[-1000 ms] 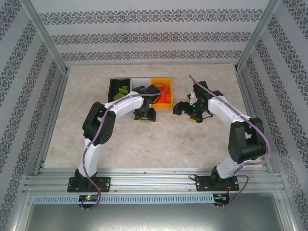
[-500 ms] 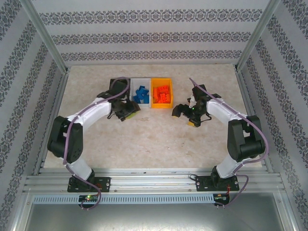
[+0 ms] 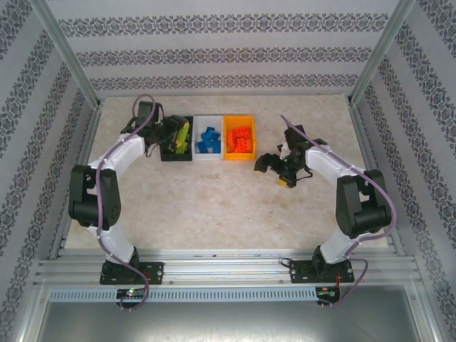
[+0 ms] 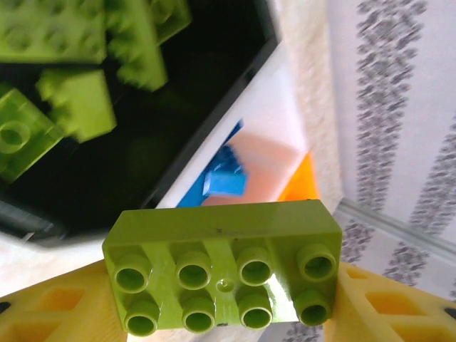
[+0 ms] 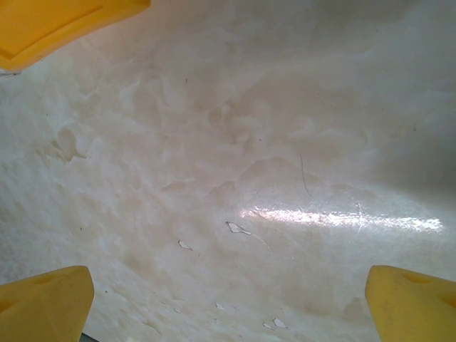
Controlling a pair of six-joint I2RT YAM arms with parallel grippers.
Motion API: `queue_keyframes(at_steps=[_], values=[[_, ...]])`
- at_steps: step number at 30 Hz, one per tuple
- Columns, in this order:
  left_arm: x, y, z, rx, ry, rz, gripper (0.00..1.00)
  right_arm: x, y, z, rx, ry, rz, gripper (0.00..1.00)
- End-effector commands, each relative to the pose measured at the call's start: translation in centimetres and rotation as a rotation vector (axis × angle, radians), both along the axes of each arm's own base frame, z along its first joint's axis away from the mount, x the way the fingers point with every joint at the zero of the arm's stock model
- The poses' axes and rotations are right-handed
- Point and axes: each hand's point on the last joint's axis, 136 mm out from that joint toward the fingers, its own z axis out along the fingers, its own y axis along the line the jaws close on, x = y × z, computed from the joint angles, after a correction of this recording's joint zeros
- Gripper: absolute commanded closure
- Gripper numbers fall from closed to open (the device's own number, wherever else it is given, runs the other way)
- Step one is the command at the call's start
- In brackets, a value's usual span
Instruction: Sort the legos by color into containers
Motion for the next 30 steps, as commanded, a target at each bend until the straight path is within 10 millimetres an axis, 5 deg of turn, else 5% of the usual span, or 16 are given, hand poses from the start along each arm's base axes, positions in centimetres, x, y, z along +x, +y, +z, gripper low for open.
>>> queue_keyframes(at_steps=[1,16,30], values=[[2.4,0.8,1.1,-0.03,-0.028,0.01,0.4,-0.2,-0.8,-0.6,-0.006,0.025,-0.041,0.02],[8.7,1.8,-2.3,-0.043,0.041,0.004,0.39,3.1,-0.8,-0.6,-0.003,0.041,-0.135,0.02],[8.0,4.6,-3.9,0.079,0.115,0.065,0.36,5.0,0.1,-2.2,0.003,0.086,-0.11,0.02]])
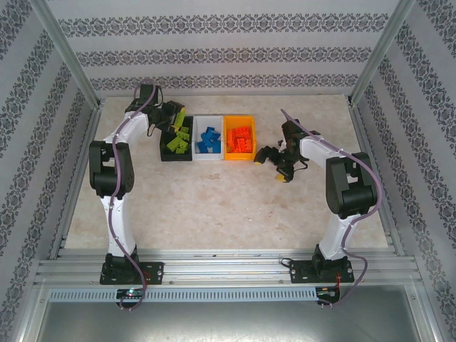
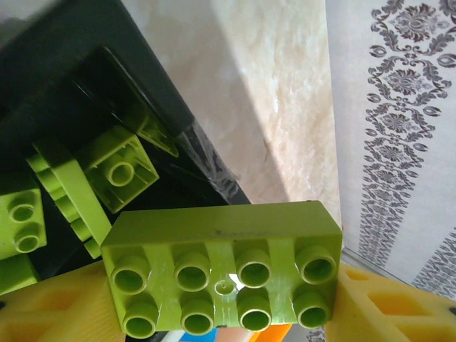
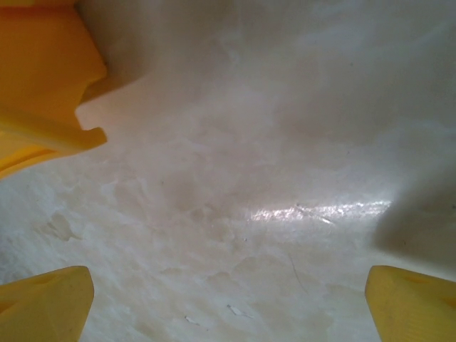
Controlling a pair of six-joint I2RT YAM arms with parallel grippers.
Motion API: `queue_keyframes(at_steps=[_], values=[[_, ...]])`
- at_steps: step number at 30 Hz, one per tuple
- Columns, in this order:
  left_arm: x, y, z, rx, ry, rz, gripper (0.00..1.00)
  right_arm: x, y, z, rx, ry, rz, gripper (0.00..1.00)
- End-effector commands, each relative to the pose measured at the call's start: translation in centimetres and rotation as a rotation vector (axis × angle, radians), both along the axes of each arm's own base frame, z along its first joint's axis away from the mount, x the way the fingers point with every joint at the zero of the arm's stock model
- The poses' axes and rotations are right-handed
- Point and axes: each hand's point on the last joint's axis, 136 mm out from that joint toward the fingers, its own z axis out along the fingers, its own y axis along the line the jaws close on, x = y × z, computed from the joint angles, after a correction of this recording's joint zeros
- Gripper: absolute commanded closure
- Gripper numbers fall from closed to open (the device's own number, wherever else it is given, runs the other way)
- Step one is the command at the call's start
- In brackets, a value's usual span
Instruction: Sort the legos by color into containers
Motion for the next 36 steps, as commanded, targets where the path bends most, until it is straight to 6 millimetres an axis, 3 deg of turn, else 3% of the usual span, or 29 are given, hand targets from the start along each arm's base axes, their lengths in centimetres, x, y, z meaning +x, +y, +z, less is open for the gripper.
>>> queue_keyframes(at_steps=[1,6,10,14,17,26,36], values=[[-0.7,1.8,0.0,0.069,0.036,0.027,0.36,0.8,0.4,0.6,0.013,-0.008,0.009,0.02],[-1.9,2.5,0.1,0.114,0.065,0.044,0.35,0.6,0.1,0.3,0.012,-0.003,0.012,0.02],[-2.6,3.1,0.0,0.143,0.077,0.059,0.28,0.2,0.1,-0.2,0.016,0.001,0.009,0.02],[-3.0,2.9,-0.1,0.139,0.089,0.049,0.09,0.0,0.2,-0.3,0.027,0.004,0.006,0.02],[-3.1,2.9,0.1,0.142,0.085,0.05,0.0,0.0,0.2,-0.1,0.026,0.0,0.006,0.02],[-3.8,2.8,0.7,0.133,0.056,0.053,0.0,-0.9,-0.2,0.4,0.015,-0.009,0.003,0.02],[-5.2,2.4,3.3,0.185,0.001,0.009,0.0,-2.4,-0.3,0.9,0.014,-0.024,0.009,0.02]])
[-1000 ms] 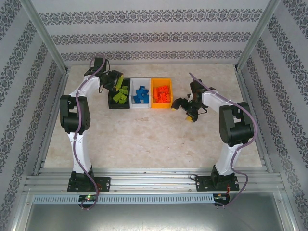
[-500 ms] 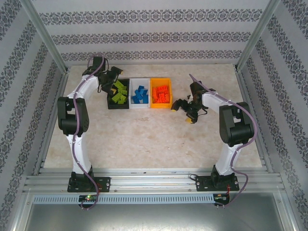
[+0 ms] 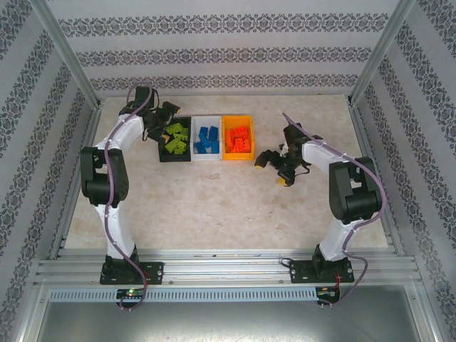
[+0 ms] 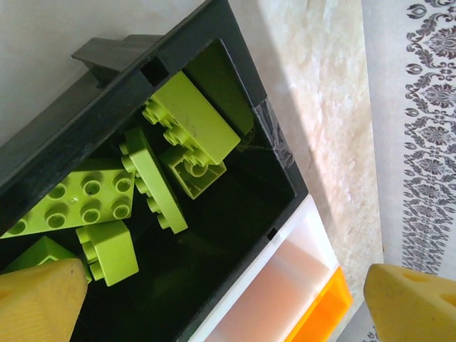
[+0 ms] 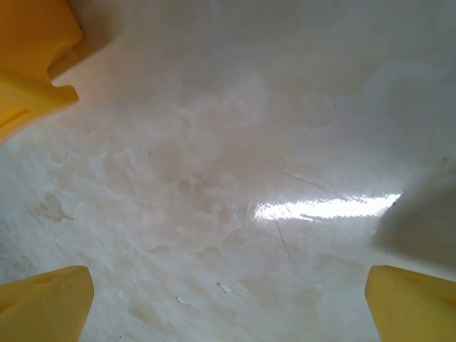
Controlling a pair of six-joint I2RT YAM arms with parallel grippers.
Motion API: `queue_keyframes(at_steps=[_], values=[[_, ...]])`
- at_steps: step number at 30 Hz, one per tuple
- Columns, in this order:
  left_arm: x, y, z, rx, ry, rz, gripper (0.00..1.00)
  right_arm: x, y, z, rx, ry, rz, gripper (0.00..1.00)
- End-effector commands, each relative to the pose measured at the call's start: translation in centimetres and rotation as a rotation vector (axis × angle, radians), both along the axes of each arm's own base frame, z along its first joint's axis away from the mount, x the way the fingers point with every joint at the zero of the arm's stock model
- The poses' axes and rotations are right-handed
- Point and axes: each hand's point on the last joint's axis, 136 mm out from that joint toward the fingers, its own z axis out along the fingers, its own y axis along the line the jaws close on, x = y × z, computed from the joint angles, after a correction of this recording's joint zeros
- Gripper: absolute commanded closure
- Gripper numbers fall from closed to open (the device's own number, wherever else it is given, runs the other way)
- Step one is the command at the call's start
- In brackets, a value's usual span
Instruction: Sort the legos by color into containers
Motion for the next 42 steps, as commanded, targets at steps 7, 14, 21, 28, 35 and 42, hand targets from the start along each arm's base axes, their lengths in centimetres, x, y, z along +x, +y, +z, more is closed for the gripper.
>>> queue_keyframes(at_steps=[7,14,21,28,35,42], values=[[-4.0,0.1,3.6,0.096,-0.061,-0.05,0.0,-1.9,-0.2,1.0,-0.001,-0.033,0.023,0.02],[-6.9,-0.2,4.5,0.124,-0.093,-0.113,0.0,-2.1,-0.6,2.4,-0.03,-0.078,0.069,0.02],[-9.1,-0.2,5.9,0.188,-0.146,-0.2,0.0,-0.3,-2.4,5.7,-0.151,-0.166,0.15,0.02],[-10.8,0.1,7.6,0.314,-0.189,-0.27,0.0,2.9,-3.6,11.1,-0.236,-0.393,0.185,0.02],[-11.6,1.7,7.8,0.522,-0.112,-0.318,0.0,5.2,-2.7,17.9,-0.264,-0.925,0.248,0.02],[-9.8,2.2,7.7,0.773,-0.284,-0.337,0.0,3.3,-2.7,21.6,-0.409,-1.422,0.378,0.02]])
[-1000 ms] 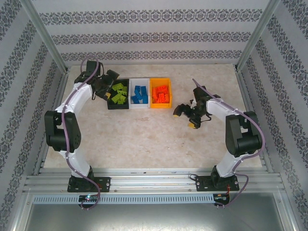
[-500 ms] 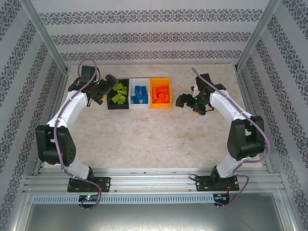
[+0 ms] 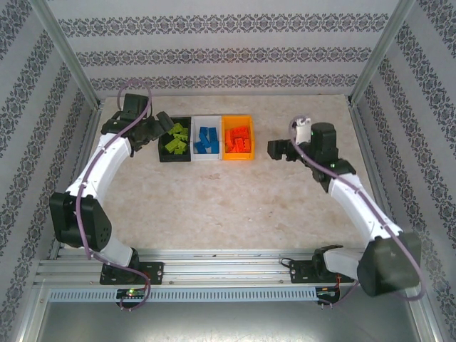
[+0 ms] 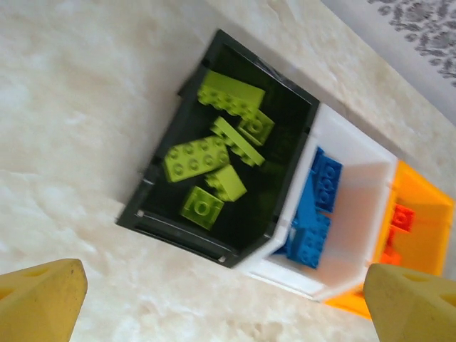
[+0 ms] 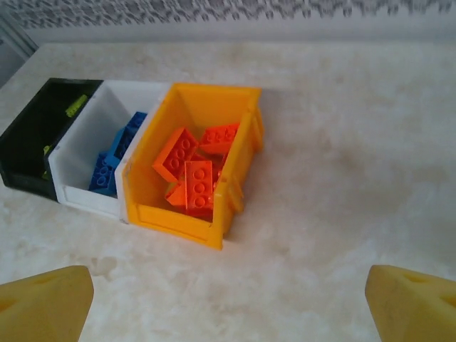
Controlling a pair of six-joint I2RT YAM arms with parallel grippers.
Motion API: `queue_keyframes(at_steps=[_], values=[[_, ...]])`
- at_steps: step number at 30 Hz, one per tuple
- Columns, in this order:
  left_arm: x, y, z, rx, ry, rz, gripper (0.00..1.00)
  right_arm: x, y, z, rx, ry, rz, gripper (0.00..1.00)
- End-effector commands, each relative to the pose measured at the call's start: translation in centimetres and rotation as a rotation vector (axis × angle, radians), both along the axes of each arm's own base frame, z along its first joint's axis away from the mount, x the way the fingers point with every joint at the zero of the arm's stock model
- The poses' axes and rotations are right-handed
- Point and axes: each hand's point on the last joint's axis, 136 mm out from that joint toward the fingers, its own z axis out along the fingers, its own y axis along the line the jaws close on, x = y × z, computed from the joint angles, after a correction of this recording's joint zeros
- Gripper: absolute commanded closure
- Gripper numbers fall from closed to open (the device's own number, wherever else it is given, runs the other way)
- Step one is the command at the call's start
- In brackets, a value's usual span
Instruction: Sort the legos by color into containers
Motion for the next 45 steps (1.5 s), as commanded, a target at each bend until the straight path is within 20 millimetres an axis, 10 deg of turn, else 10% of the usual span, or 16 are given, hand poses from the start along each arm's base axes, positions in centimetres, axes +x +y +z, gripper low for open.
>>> queue_keyframes(at_steps=[1,8,15,28,45], values=[[0.6,-1.1,0.3,0.199,-0.153,-0.126,0.0,1.4,-0.1,4.2,-0.087,-0.284,0.048,0.02],[-1.5,-1.8,0.4,0.297,-0.505,-0.12,0.0,1.9,-4.1,2.5,-0.099,-0.219,-0.143,0.02],[-2.4,-0.8,-2.0,0.367,-0.395,-0.127,0.0,1.5,-11.3,-3.4,-0.071,-0.07,-0.453,0.02],[-3.7,3.7,-4.0,0.457,-0.381,0.012,0.0,3.1,-12.3,-11.0,-0.134,-0.028,-0.431,0.02],[-2.0,7.9,-8.0,0.597,-0.265,-0.055,0.0,3.1,-11.9,-11.3,-0.1,-0.163,-0.422,0.02]])
